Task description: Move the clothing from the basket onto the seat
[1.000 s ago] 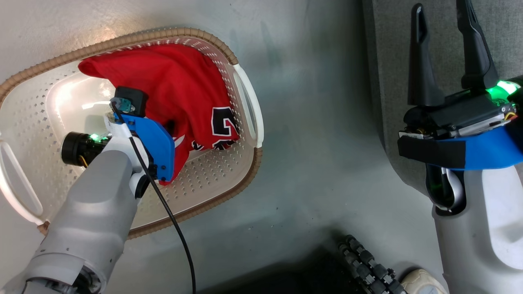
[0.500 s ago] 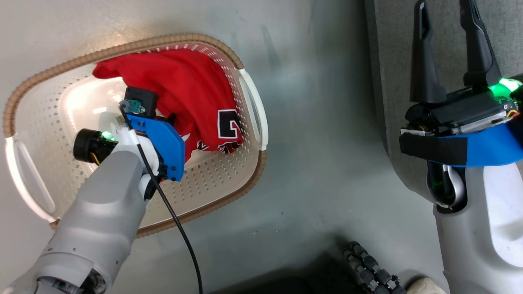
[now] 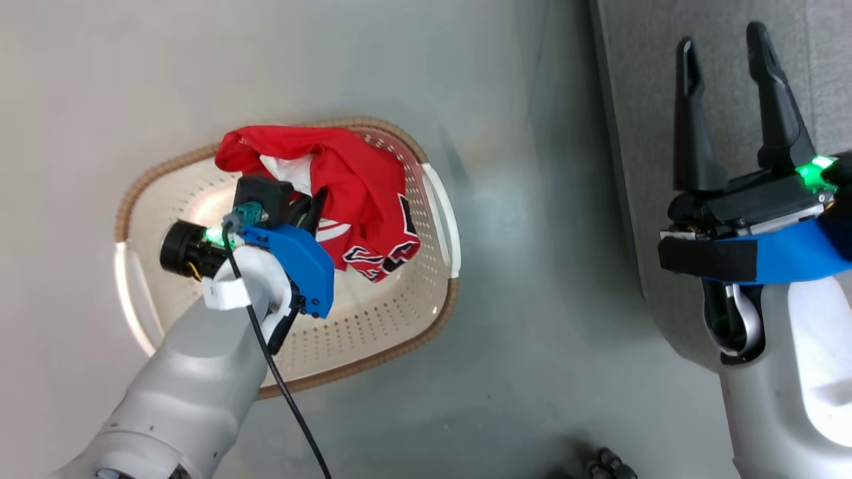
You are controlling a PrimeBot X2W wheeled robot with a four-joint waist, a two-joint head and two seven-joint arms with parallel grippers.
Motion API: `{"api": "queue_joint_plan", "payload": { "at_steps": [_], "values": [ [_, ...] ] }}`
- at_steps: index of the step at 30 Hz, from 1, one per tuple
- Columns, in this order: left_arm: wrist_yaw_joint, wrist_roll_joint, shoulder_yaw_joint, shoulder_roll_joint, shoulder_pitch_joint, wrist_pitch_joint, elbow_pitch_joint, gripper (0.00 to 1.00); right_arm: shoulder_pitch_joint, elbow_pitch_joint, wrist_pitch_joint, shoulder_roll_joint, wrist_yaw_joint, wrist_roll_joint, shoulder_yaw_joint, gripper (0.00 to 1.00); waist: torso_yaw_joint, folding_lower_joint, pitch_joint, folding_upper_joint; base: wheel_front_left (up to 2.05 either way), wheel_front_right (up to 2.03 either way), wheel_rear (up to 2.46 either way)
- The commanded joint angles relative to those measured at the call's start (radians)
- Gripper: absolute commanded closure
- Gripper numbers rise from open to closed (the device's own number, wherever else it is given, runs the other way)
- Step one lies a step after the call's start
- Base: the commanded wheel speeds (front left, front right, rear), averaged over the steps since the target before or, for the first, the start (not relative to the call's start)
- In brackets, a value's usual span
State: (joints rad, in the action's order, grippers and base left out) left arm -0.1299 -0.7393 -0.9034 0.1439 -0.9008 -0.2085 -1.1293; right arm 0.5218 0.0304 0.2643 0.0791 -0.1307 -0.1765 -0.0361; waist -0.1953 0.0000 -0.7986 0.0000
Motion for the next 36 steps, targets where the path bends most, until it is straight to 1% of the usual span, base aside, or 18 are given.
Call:
{"api": "queue_joint_plan", "payload": {
  "at_steps": [1, 7, 10, 18, 22, 30, 36],
  "values": [
    [-0.001, -0.013, -0.002, -0.004, 0.014, -0.018, 0.006, 1.00, -0.019, 0.007, 0.000, 0.008, 0.000, 0.006, 0.001, 0.00, 0.032, 0.0000, 0.069, 0.0000, 0.00, 0.00, 0.00],
    [-0.001, -0.032, -0.011, 0.000, 0.047, -0.054, 0.034, 1.00, -0.064, 0.032, 0.000, 0.015, 0.000, 0.008, 0.004, 0.00, 0.062, 0.0000, 0.185, 0.0000, 0.00, 0.00, 0.00],
    [-0.001, -0.021, 0.007, 0.007, 0.051, -0.059, 0.065, 1.00, -0.090, 0.045, 0.000, 0.018, 0.000, 0.009, 0.002, 0.00, 0.075, 0.0000, 0.239, 0.0000, 0.00, 0.00, 0.00],
    [0.018, 0.078, 0.114, 0.042, 0.118, -0.058, 0.214, 1.00, -0.166, 0.079, 0.000, 0.015, 0.000, 0.010, 0.004, 0.00, 0.092, 0.0000, 0.389, 0.0000, 0.00, 0.00, 0.00],
    [0.021, 0.123, 0.167, 0.047, 0.153, -0.058, 0.277, 1.00, -0.206, 0.092, 0.000, 0.010, 0.000, 0.013, 0.003, 0.00, 0.092, 0.0000, 0.458, 0.0000, 0.00, 0.00, 0.00],
    [0.016, 0.195, 0.232, 0.033, 0.194, -0.058, 0.369, 1.00, -0.279, 0.114, 0.000, 0.004, 0.000, 0.017, 0.002, 0.00, 0.099, 0.0000, 0.570, 0.0000, 0.00, 0.00, 0.00],
    [0.012, 0.233, 0.243, 0.019, 0.211, -0.058, 0.420, 1.00, -0.326, 0.125, 0.000, -0.001, 0.000, 0.018, 0.005, 0.00, 0.105, 0.0000, 0.637, 0.0000, 0.00, 0.00, 0.00]
  ]
}}
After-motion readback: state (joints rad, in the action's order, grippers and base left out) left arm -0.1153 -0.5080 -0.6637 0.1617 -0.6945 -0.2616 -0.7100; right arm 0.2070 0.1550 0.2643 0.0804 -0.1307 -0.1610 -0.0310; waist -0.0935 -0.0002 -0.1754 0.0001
